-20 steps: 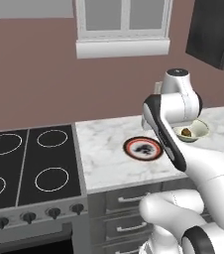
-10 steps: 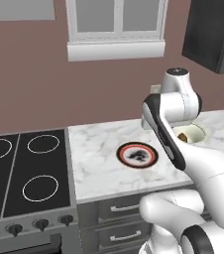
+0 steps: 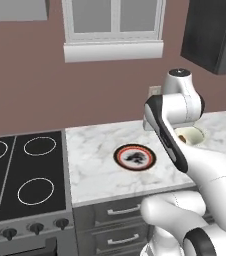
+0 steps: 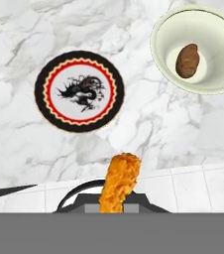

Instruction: Place the shrimp on the plate and place the potato on the same plate.

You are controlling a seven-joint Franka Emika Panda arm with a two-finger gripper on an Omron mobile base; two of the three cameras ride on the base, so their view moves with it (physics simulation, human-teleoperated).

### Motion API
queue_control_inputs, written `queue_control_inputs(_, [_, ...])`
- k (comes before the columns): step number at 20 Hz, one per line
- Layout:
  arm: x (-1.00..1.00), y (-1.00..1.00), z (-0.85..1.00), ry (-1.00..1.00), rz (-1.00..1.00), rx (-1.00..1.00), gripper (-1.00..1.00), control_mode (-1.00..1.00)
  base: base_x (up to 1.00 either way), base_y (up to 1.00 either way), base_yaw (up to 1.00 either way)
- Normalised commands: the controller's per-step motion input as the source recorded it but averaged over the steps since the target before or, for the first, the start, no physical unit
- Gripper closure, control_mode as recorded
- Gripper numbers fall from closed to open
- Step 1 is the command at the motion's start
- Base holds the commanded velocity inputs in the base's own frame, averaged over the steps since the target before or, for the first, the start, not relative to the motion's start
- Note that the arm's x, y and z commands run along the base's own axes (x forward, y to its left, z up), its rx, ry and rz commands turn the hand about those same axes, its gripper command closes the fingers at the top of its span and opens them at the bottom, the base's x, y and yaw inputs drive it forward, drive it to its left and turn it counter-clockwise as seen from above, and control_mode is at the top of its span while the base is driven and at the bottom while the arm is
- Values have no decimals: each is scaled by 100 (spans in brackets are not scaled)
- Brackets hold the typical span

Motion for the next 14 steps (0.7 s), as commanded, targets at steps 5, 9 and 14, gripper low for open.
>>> queue_control_inputs(5, [0,0,0,0,0,0,100,100,35,-4,0])
queue_control_inputs(9, [0,0,0,0,0,0,100,100,46,0,0])
queue_control_inputs(14, [0,0,0,0,0,0,100,100,37,-7,0])
